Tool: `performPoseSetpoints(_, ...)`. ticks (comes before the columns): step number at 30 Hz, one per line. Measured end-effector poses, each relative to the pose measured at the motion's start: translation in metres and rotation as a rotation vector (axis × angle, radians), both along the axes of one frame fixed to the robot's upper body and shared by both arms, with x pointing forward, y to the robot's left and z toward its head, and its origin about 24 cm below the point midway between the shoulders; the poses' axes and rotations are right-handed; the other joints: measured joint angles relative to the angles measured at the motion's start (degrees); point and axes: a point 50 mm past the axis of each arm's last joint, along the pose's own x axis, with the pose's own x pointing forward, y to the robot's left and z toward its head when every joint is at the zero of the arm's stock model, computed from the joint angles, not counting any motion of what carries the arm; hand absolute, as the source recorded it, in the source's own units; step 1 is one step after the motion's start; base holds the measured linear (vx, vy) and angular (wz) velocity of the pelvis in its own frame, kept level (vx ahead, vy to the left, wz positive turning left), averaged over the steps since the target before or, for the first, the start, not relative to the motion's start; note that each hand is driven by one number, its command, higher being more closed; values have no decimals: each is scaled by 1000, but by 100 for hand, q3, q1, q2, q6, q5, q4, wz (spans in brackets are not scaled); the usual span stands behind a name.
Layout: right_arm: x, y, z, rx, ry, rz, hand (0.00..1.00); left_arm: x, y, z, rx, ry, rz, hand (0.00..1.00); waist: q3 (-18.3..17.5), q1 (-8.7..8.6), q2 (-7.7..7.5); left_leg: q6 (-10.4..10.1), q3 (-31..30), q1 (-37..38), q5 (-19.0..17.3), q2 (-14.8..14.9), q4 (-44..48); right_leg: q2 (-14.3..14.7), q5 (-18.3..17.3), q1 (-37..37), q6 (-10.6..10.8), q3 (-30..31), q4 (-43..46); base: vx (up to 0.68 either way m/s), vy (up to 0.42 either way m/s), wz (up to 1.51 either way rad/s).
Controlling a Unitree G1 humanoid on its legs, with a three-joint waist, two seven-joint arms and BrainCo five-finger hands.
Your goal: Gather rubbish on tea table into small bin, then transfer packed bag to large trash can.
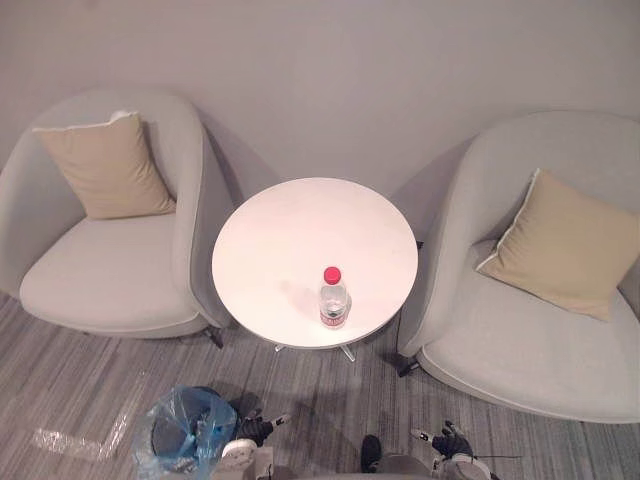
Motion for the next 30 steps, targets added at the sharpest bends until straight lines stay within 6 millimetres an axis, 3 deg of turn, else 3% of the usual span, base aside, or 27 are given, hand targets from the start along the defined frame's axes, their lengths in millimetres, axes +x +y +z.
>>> performPoseSetpoints(4,0,0,0,-6,8,7,0,1,-2,0,8,1,-34,0,-13,7,-23,-35,15,54,203,-48,-507,-10,204,42,-42,-166,-329,1,30,27)
performPoseSetpoints(7,1,0,0,-16,8,29,0,-1,-1,-1,21,15,-62,0,-17,20,-18,57,17,367,315,-149,-764,-39,311,348,-8,-165,-552,-25,53,4)
performPoseSetpoints(10,4,-4,2,-50,6,79,0,-6,-2,-3,29,38,-90,0,-110,-10,59,62,18,435,316,-186,-1106,-26,534,389,58,-172,-872,-83,74,5)
performPoseSetpoints(15,18,1,9,-90,-51,174,0,-8,8,-3,57,50,-97,0,-92,-30,47,92,20,525,148,-199,-1415,-17,732,382,118,-187,-999,-118,84,5)
performPoseSetpoints(19,59,12,39,-163,-261,305,0,-14,21,-4,96,67,-96,0,-65,-27,-109,218,136,495,35,-307,-1355,-116,824,301,238,3,-1037,-125,54,-19)
performPoseSetpoints(23,89,9,82,-290,-487,400,0,-13,22,-3,101,56,-94,0,-86,-15,-140,204,126,396,-4,-342,-1369,-128,819,168,235,151,-1037,-37,16,-6)
performPoseSetpoints(30,102,3,108,-428,-598,483,0,-19,19,-4,96,62,-104,0,-142,-13,-48,147,61,417,55,-285,-1375,-45,804,184,203,119,-994,83,9,0)
